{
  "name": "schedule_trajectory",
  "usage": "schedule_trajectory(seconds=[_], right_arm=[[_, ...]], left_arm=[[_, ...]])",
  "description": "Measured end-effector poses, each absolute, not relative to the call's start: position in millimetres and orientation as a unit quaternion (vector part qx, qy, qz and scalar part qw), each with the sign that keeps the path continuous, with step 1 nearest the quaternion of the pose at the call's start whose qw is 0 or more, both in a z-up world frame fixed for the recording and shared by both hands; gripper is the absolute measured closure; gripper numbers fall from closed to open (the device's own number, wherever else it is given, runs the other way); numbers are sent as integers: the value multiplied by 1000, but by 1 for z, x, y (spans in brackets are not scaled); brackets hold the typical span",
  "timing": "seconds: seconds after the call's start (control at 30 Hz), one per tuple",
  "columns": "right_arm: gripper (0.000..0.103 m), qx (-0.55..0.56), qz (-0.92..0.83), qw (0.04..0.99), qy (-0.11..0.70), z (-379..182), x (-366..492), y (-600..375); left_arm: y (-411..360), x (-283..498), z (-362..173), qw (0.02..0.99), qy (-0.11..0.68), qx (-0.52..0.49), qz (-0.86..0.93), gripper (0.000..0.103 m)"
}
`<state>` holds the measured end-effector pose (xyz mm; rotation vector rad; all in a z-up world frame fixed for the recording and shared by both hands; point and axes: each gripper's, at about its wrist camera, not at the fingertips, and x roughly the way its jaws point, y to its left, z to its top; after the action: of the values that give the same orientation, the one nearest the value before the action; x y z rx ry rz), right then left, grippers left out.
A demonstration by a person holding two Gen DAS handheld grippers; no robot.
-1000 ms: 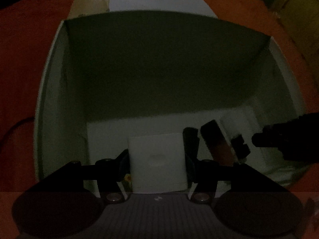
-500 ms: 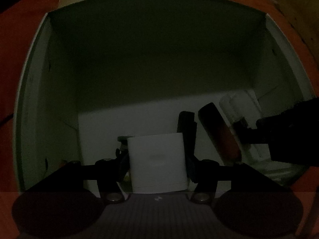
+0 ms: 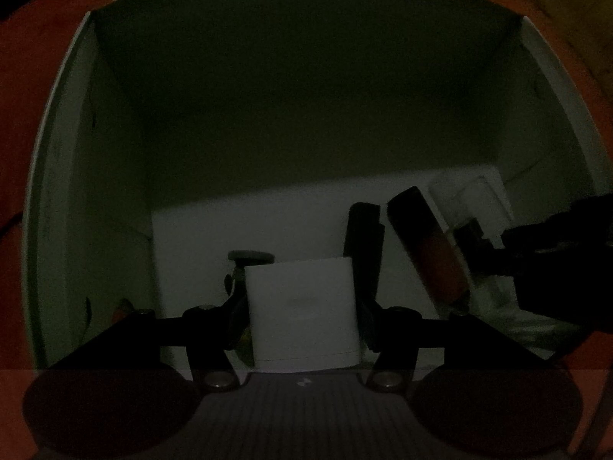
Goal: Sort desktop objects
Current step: 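Lower and release the white cube with the left tool while the right tool releases the glass tube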
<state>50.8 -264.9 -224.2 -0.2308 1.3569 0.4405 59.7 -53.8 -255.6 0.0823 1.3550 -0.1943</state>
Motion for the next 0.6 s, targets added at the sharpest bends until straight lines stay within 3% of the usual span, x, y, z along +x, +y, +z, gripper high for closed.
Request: schedule_trajectory(seconds=[0.3, 0.43, 0.6], right_arm=[[69, -106, 197, 745, 629, -225, 51, -267], [64, -102, 195, 745, 629, -225, 51, -268], [59, -84, 191, 743, 636, -222, 53, -270]], left_arm=[[-58, 56, -255, 776, 622, 48, -93, 48], [-56, 56, -255, 773, 628, 38, -86, 33], [-52, 57, -249, 773, 629, 21, -80, 33]])
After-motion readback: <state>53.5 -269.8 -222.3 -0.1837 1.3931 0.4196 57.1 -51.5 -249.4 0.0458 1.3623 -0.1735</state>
